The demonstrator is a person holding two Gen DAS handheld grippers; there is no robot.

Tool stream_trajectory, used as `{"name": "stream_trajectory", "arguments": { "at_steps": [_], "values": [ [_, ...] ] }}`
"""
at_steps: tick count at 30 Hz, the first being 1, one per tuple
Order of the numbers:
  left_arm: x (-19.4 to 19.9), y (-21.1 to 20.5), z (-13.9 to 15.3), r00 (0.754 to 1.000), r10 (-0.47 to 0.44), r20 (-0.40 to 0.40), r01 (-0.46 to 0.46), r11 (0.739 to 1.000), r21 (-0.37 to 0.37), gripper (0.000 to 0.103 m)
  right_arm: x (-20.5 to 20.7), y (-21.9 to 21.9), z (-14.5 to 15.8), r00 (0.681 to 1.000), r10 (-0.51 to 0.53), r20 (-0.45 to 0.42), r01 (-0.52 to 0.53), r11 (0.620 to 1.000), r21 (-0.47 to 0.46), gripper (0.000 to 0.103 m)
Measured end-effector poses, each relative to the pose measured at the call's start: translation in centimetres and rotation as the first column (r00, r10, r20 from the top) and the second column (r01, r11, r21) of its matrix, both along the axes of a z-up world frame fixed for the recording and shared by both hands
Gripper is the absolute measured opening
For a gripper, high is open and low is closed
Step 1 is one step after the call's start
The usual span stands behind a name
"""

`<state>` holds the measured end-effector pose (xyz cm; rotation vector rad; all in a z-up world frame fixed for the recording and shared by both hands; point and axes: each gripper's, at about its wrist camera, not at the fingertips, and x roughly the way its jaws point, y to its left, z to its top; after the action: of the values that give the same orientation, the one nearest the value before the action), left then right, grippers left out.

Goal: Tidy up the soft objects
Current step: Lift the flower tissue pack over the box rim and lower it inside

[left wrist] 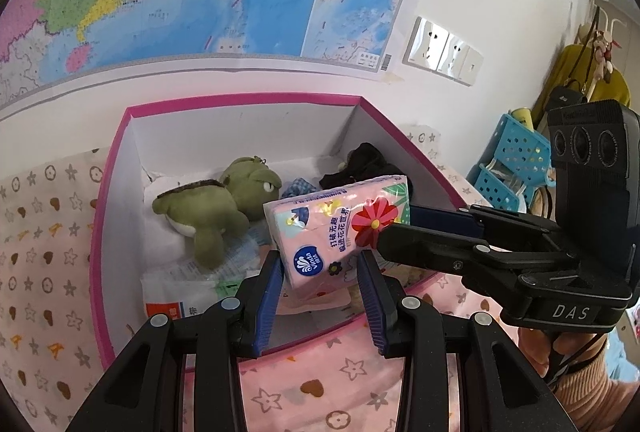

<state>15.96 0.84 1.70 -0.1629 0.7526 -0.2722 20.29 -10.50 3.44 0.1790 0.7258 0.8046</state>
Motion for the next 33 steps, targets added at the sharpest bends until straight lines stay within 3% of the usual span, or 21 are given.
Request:
{"name": "stream_trajectory", "arguments": {
  "at_steps": [27, 33],
  "values": [
    [2.1, -0.1, -1.5, 0.998, -0.009, -0.069, 0.010, 1.000, 0.018, 0.038, 1.3, 0.2, -1.6, 0.995, -0.041, -0.087, 0.040, 0.999, -0.022, 0.037],
    [2.5, 0.4, -1.9, 0.997, 0.024, -0.080, -0.023, 1.000, 0.013, 0.041, 1.4, 0.0, -1.7, 0.993, -0.081, -0.083, 0.079, 0.996, -0.033, 0.039]
  ]
}}
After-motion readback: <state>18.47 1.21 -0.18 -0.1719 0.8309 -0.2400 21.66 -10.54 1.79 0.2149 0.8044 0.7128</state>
